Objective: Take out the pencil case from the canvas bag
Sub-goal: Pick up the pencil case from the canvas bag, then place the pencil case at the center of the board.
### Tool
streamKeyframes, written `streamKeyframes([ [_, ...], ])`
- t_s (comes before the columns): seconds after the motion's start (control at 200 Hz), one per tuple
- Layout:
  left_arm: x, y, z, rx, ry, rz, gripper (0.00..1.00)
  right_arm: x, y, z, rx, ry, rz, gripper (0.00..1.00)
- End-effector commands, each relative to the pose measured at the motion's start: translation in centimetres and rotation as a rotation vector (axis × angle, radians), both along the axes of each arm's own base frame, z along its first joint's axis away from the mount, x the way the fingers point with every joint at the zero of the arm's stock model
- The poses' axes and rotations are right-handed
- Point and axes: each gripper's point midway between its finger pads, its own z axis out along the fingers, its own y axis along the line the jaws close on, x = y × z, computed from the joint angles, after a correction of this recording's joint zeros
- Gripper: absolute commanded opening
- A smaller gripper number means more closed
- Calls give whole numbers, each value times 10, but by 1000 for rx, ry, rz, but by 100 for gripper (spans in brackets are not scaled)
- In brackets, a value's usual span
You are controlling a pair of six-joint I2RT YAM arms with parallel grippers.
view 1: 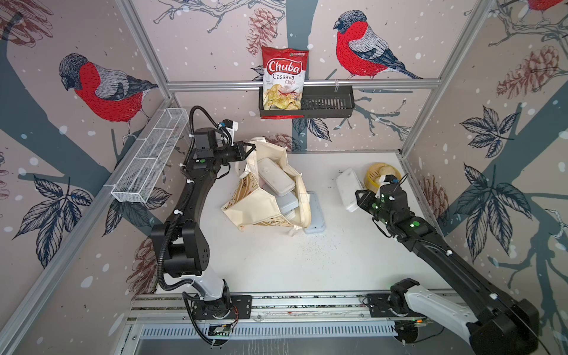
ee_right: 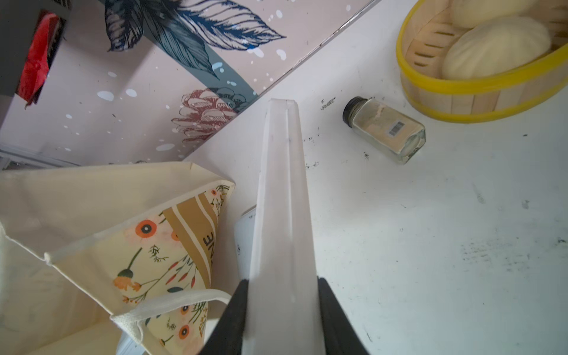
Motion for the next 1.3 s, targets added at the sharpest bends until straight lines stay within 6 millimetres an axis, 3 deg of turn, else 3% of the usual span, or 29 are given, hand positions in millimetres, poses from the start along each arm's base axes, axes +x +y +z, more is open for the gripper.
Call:
streamKeyframes([
  [0.0,3,-3,17,-2,-89,-21,0,2,17,2,14,-32,132,0],
  [0.32,4,-3,16,-2,-88,-21,0,-2,24,-46,63,20,192,0],
  [0.49,4,-4,14,-5,-81,-23,0,-3,23,-61,72,35,182,0],
  [1.006,5,-7,11,-1,-77,-28,0,3,8,-90,114,64,44,0],
  [1.296,5,-9,9,-2,-70,-33,0,1,22,-114,138,141,105,0],
])
